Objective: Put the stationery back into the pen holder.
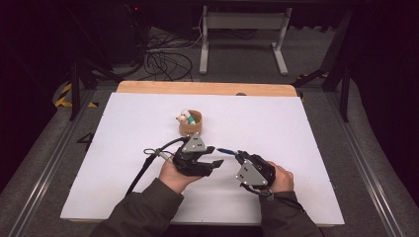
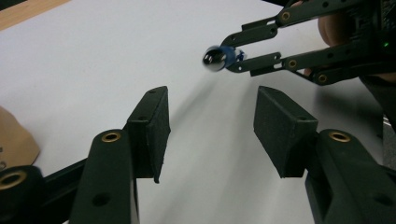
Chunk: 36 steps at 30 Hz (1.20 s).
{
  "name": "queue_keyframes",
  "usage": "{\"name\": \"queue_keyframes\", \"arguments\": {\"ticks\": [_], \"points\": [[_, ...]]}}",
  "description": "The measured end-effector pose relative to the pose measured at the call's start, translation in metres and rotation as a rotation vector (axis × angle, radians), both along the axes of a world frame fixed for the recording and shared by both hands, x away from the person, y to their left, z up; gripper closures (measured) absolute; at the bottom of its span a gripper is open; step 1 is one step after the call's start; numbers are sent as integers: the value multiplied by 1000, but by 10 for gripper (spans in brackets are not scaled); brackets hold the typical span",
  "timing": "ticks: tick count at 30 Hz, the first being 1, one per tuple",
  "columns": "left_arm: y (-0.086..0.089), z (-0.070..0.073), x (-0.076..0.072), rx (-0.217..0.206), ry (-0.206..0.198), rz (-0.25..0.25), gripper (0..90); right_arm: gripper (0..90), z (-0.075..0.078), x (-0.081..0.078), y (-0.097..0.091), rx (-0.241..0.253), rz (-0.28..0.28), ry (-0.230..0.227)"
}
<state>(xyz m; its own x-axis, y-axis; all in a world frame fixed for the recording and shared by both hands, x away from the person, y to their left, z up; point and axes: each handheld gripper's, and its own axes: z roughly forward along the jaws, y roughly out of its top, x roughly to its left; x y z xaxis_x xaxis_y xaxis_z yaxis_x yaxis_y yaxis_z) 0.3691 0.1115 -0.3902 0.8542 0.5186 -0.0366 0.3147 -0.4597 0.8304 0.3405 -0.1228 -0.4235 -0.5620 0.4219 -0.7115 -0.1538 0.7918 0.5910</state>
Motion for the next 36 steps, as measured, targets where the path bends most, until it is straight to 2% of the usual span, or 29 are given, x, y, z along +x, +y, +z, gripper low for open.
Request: {"name": "queue_keyframes", "arguments": {"ticks": [10, 13, 14, 20, 25, 30, 33, 36], "points": [[27, -5, -5, 22, -17, 47, 397, 796, 7, 0, -4, 154, 12, 23], [36, -6, -6, 11, -15, 63, 386, 796, 9, -1, -5, 194, 15, 26], [39, -6, -6, 10, -27, 65, 379, 796, 10, -1, -5, 209, 18, 27], [55, -9, -10, 12, -57, 83, 364, 796, 14, -1, -5, 281, 37, 38], [69, -14, -13, -2, -58, 106, 341, 796, 18, 1, -6, 349, 36, 52], [81, -17, -15, 21, -72, 118, 322, 797, 22, 2, -2, 393, 38, 59], [89, -16, -16, 9, -86, 122, 309, 796, 24, 3, 1, 415, 52, 70], [95, -15, -19, -6, -99, 128, 301, 796, 25, 5, 2, 469, 57, 87]]}}
